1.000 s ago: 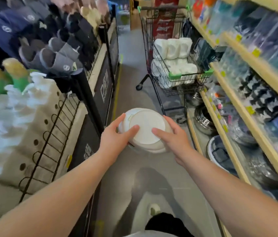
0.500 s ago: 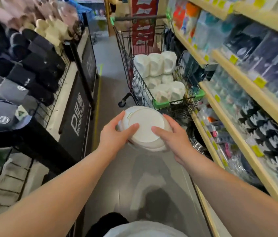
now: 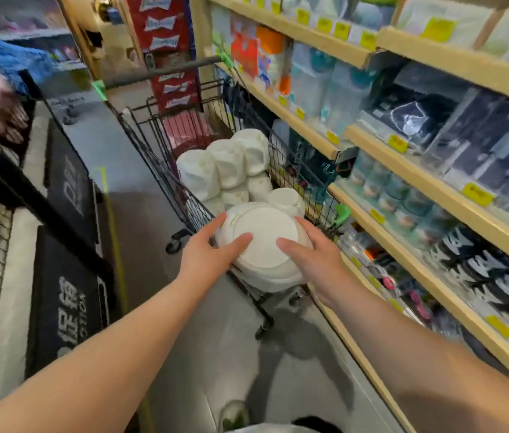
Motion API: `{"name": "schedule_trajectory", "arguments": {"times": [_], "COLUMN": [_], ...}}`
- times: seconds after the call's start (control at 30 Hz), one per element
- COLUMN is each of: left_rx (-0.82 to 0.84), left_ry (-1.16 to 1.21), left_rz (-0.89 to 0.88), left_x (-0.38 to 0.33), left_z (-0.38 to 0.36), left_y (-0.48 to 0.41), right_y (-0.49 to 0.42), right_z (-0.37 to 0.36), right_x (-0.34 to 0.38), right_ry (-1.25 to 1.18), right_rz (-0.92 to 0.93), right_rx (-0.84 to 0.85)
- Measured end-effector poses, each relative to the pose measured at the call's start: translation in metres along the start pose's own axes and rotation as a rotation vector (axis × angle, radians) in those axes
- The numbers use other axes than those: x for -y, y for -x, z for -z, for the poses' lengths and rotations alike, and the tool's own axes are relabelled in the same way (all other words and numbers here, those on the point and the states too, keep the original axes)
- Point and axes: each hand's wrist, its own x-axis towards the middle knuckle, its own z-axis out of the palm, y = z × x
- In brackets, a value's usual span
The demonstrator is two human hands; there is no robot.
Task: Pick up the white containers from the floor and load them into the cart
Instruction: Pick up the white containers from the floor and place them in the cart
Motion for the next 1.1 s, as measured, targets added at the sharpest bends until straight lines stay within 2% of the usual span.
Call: {"name": "schedule_trajectory", "arguments": {"times": [0.17, 0.3, 0.5, 0.67, 0.73, 0.97, 1.1], "left_rx": [0.08, 0.161, 0.196, 0.234, 0.257, 0.432, 0.552], "left_ry": [-0.041, 0.005, 0.036, 0.022, -0.01, -0.104, -0.055], "left_rz": [-0.034, -0.001, 0.077, 0.136, 0.155, 0.202, 0.239], "left_x": [-0.025, -0.028, -0.03, -0.025, -0.021, 0.009, 0.021], "left_z": [-0.021, -0.051, -0.098, -0.121, -0.128, -0.139, -0.147], "left_y": [-0.079, -0.142, -0.227, -0.298, -0.326, -0.426, -0.468], "right_y": [-0.066, -0.126, -0.212, -0.284, -0.311, -0.395, -0.439], "right_z": [-0.001, 0.011, 0.03, 0.032, 0.028, 0.002, -0.008], "right_x": [0.021, 0.03, 0.039, 0.04, 0.039, 0.018, 0.006], "right_ry": [0.012, -0.001, -0.06, 0.001, 0.032, -0.081, -0.032], "right_rz": [-0.03, -0.044, -0.107, -0.144, -0.214, -0.323, -0.381], "right_rx": [-0.087, -0.125, -0.132, -0.174, -0.211, -0.294, -0.373]}}
